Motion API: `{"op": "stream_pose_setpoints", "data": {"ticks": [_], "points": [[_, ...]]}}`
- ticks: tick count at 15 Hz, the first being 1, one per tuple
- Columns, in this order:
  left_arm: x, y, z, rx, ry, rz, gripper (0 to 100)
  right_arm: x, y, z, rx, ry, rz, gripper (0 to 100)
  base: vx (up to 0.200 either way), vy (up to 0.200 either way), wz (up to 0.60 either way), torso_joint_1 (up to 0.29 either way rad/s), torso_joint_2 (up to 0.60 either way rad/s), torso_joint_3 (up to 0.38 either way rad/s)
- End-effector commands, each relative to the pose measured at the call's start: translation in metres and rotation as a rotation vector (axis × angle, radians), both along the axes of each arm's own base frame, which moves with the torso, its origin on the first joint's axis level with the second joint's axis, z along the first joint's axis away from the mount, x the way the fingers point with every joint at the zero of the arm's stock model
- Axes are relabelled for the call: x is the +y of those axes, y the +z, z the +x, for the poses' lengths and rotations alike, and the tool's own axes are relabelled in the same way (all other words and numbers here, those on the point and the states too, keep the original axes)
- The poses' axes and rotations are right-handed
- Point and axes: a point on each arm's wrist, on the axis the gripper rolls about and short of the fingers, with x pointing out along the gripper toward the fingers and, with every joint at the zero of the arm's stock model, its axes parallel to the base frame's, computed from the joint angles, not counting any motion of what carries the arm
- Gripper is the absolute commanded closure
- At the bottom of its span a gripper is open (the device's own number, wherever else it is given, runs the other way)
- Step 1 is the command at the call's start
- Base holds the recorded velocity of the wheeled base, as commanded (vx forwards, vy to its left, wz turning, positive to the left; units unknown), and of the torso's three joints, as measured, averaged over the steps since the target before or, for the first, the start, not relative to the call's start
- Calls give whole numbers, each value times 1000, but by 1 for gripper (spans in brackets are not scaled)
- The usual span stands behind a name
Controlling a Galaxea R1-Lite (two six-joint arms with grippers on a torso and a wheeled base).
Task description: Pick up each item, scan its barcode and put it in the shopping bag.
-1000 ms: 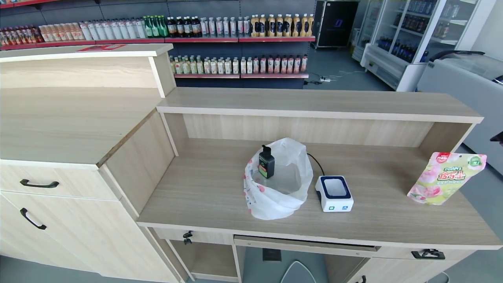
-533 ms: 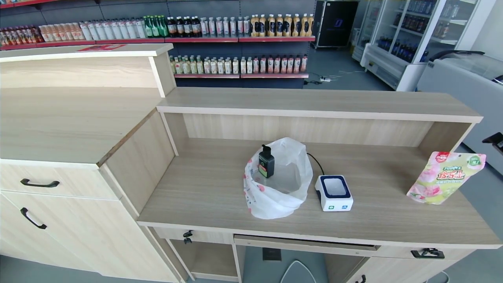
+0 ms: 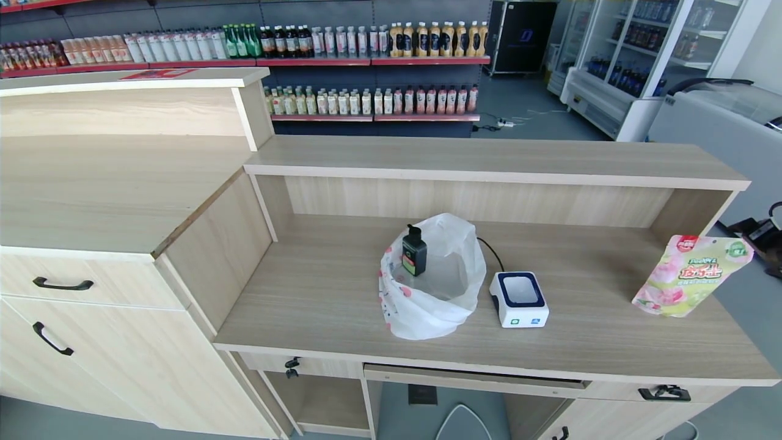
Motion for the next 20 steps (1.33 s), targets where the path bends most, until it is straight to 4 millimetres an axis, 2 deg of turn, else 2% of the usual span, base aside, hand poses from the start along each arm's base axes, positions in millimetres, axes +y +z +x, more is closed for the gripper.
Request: {"op": "stream_pose_setpoints", "data": {"ticks": [1, 5, 10, 11, 13, 18, 19, 20], "points": [[0, 0, 0, 0, 0, 0, 0, -1, -18, 14, 13, 25, 12, 0, 0, 0, 0, 0, 0, 0], [0, 0, 0, 0, 0, 0, 0, 7, -38, 28, 40, 56, 28, 0, 0, 0, 0, 0, 0, 0], [0, 0, 0, 0, 0, 0, 0, 28, -58, 43, 71, 96, 35, 0, 0, 0, 0, 0, 0, 0], [0, 0, 0, 0, 0, 0, 0, 30, -60, 43, 79, 92, 36, 0, 0, 0, 0, 0, 0, 0], [0, 0, 0, 0, 0, 0, 0, 39, -80, 37, 184, 100, 1, 0, 0, 0, 0, 0, 0, 0], [0, 0, 0, 0, 0, 0, 0, 50, -102, 33, 303, 108, -84, 0, 0, 0, 0, 0, 0, 0], [0, 0, 0, 0, 0, 0, 0, 51, -101, 33, 281, 111, -109, 100, 0, 0, 0, 0, 0, 0], [0, 0, 0, 0, 0, 0, 0, 53, -101, 33, 267, 114, -125, 100, 0, 0, 0, 0, 0, 0]]}}
